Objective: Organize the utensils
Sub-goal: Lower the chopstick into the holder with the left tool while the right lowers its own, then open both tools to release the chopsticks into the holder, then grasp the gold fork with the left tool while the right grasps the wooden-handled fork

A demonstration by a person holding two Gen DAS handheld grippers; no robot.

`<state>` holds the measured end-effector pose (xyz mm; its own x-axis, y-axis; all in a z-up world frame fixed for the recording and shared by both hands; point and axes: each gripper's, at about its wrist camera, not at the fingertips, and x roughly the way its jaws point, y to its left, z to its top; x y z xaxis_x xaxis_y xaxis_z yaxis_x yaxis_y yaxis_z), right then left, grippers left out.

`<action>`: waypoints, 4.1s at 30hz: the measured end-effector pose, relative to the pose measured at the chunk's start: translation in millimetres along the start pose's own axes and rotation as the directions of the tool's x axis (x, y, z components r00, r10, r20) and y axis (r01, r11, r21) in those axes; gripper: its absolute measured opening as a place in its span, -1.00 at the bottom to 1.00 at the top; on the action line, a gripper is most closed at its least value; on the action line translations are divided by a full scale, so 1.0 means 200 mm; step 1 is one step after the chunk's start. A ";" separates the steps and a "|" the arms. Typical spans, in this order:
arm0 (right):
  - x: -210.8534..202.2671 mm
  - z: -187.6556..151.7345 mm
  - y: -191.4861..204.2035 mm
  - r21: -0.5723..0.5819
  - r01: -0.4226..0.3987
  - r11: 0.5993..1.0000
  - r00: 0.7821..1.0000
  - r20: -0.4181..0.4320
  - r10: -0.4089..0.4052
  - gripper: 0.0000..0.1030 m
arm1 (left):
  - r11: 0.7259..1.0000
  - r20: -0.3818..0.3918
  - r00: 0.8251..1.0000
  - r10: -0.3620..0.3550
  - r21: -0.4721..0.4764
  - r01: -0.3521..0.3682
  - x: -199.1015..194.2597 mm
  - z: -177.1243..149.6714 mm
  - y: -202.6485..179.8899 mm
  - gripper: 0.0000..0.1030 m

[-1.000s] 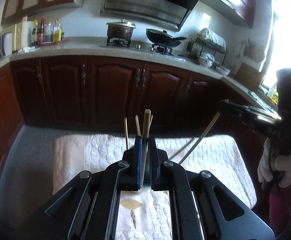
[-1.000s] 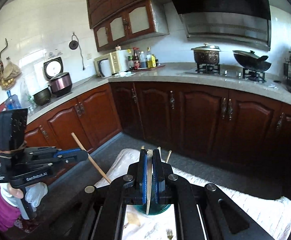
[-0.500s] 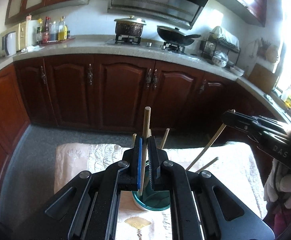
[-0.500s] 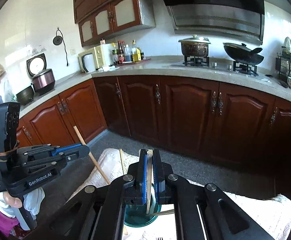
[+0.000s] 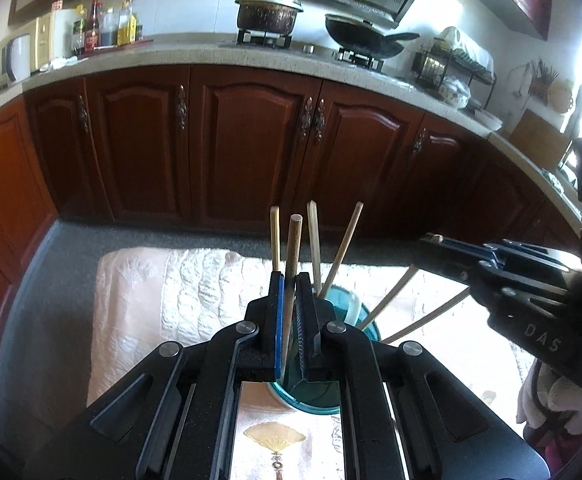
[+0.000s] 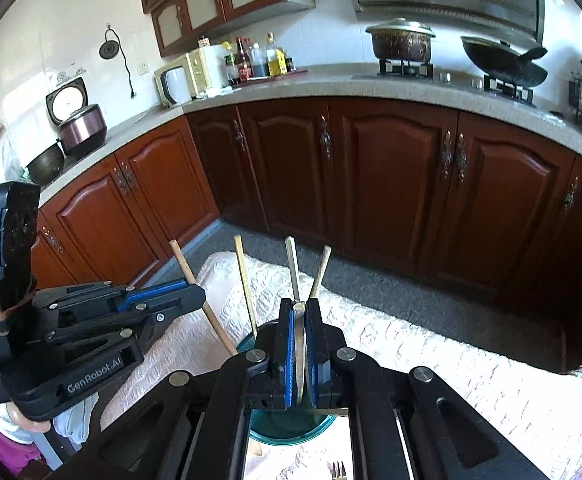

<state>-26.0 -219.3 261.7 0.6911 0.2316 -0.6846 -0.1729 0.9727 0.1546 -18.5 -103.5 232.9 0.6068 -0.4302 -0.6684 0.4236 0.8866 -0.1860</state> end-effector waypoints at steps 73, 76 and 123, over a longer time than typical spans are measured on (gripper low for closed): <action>0.28 -1.22 -0.14 0.283 -0.083 0.956 0.902 -0.387 0.193 -0.87 | 0.998 -0.231 0.972 -0.050 -0.053 0.039 0.10 -0.73 -0.11 0.12; 0.26 -1.27 -0.09 0.370 -0.153 0.916 0.883 -0.365 0.295 -0.74 | 0.997 -0.262 0.963 -0.062 -0.049 0.051 0.14 -0.78 -0.13 0.12; -0.12 -0.94 -0.50 0.243 0.002 0.970 0.982 -0.183 0.043 -0.82 | 0.978 -0.301 0.938 -0.174 0.059 0.200 0.26 -0.83 -0.28 -0.99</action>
<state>-157.5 -324.5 129.1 0.5427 0.2677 -0.7961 0.0040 0.9470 0.3212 -122.7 -147.7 88.6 0.2929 -0.5066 -0.8109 0.5753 0.7708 -0.2737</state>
